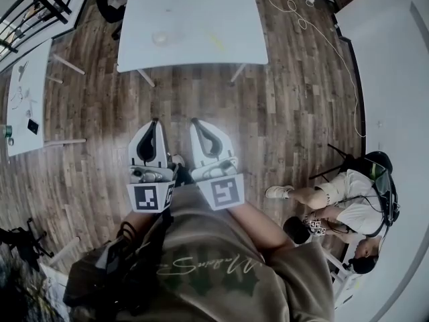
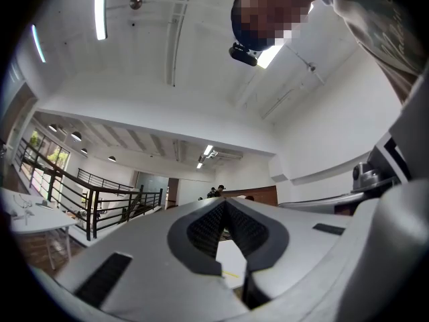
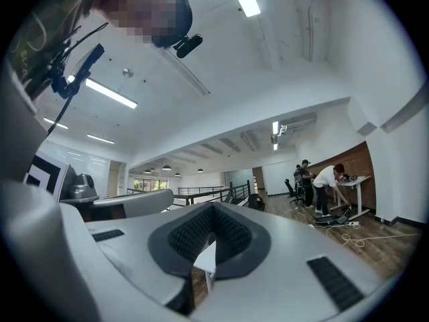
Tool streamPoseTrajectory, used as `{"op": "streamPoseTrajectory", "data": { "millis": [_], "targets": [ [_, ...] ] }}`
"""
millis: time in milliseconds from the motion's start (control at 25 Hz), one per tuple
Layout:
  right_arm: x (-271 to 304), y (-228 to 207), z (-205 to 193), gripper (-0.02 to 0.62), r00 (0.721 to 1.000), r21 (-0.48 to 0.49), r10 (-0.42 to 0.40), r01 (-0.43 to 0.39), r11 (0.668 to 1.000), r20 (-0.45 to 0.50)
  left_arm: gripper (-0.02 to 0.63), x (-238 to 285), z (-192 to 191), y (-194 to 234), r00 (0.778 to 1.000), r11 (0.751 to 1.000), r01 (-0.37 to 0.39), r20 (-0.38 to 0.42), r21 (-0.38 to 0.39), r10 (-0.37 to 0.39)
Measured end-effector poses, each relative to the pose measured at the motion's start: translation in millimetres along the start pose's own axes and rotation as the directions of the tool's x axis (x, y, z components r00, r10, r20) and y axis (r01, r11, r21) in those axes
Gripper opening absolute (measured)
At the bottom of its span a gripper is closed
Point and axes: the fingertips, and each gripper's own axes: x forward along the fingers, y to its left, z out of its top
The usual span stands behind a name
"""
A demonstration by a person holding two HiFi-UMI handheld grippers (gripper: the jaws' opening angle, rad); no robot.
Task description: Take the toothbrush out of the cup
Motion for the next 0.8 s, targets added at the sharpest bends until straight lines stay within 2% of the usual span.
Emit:
{"op": "streamPoseTrajectory", "data": {
  "millis": [280,800],
  "targets": [
    [-1,-8,5,-0.009,1.0,-0.035,0.0,0.0,0.999,0.013,0.011,-1,-2,-1,1.0,1.0,-0.017,-0.017,0.005,0.017],
    [1,-11,0,-0.009,1.0,-0.023,0.017,-0.017,1.0,-0.005,0.011,-7,-6,15,0.998,0.998,-0.056,-0.036,0.013,0.056]
  ]
}}
